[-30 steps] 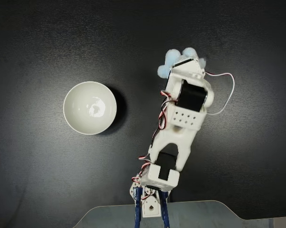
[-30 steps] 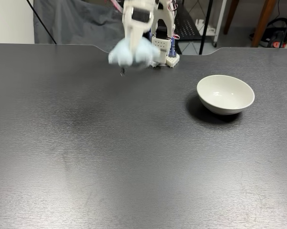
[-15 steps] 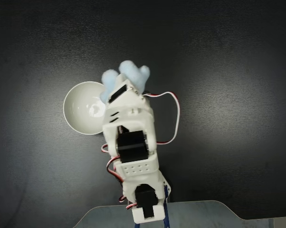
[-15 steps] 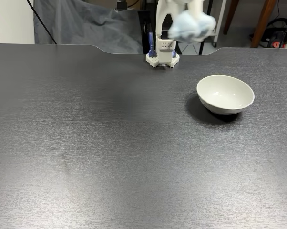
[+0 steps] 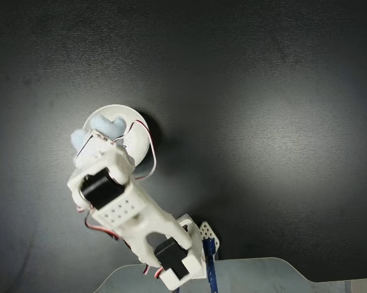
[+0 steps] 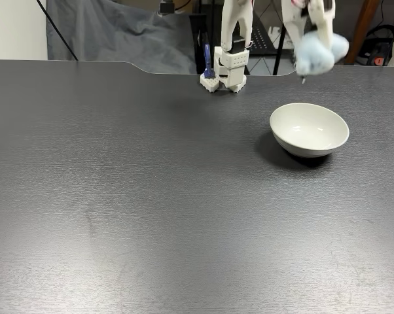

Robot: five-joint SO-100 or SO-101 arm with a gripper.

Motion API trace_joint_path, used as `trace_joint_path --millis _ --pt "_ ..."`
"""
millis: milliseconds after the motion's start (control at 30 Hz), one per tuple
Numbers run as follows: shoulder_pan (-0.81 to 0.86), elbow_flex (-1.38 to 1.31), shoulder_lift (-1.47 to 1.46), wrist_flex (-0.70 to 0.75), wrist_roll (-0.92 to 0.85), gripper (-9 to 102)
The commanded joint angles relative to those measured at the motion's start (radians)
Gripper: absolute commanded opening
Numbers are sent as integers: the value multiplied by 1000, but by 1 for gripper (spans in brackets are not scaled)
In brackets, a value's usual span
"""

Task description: Grasp a skyblue doll and put it in the white bowl.

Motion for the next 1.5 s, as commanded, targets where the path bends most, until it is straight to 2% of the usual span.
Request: trace_joint_path --millis 0,267,467,867,1000,1267,1367,1467 --pt "-17 40 -49 51 14 -2" --pt "-17 48 -267 3 14 -2" --pt "-32 49 -278 -103 14 -2" --pt "-121 97 -279 -106 15 2" --pt "-121 133 -279 -106 12 13" --pt "-110 192 -264 -104 14 50" --pt "-110 192 -262 -104 14 59" --pt "-107 192 -261 -106 3 62"
